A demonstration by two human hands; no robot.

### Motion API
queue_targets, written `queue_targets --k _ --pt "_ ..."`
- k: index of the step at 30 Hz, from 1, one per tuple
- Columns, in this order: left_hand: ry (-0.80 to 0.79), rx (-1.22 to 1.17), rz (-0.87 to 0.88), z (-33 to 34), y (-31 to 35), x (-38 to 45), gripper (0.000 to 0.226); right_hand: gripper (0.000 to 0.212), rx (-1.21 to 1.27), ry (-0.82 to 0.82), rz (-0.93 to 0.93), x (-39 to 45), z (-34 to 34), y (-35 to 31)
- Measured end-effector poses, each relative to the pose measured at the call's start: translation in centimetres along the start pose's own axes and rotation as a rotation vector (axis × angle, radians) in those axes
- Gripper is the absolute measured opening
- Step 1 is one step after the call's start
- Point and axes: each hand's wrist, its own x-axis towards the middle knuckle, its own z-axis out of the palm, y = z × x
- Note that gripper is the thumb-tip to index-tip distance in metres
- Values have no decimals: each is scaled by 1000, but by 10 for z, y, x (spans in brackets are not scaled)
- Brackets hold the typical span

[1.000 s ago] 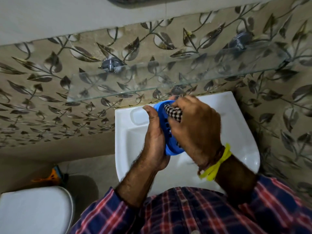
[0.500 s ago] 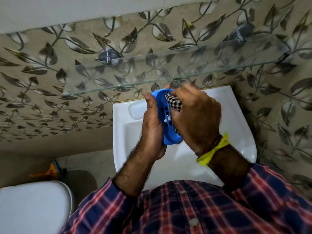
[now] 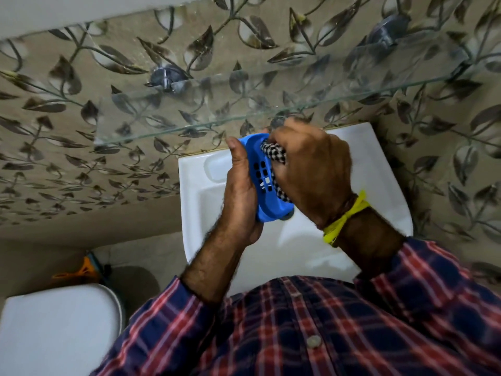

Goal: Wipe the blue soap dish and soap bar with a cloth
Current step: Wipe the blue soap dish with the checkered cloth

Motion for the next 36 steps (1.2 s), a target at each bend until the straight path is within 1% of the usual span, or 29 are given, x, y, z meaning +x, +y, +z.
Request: queue_targets --k 3,4,5,7,8,9,11,13,15,16,17,19,20,24,28,30,32,36 --pt "6 -30 8 -10 10 4 79 11 -23 -184 -137 -11 -2 5" --pt "20 -10 15 -10 12 5 81 11 -43 -214 -146 -16 -2 8" --pt "40 17 9 -8 13 5 82 10 -51 -213 -123 -17 -2 10" --pt "64 68 -12 -4 12 4 77 11 -25 -150 -41 -11 0 8" --pt "50 78 -24 -3 11 4 74 11 -15 -118 -29 -9 1 6" --pt "45 75 -37 -4 11 4 73 10 -17 -115 -57 -9 2 5" --pt "63 72 -46 -8 12 3 82 8 -34 -169 -148 -16 3 9" --pt "59 81 -40 -9 10 3 87 7 -42 -205 -125 -17 2 11" --pt "43 74 -34 -6 8 3 80 8 -27 -157 -49 -14 2 9" --pt "37 64 -31 -6 9 4 78 7 -30 -132 -54 -14 3 7" --pt "36 57 -22 -7 11 5 79 6 -35 -139 -99 -16 3 5" --pt "37 71 4 -12 17 8 89 11 -30 -254 -192 -25 4 4" --pt "40 92 10 -13 21 10 90 14 -28 -299 -199 -28 4 5" --pt "23 141 26 -10 23 16 82 14 -69 -253 -159 -26 3 4" --pt "20 150 9 -11 15 20 79 18 -113 -411 -246 -31 5 6" --pt "13 156 19 -8 9 21 70 21 -95 -468 -227 -32 9 13" --pt "2 141 35 -6 5 21 66 23 9 -519 -167 -32 12 21" --pt "-77 200 99 -9 -6 23 66 26 209 -674 -70 -31 13 38"
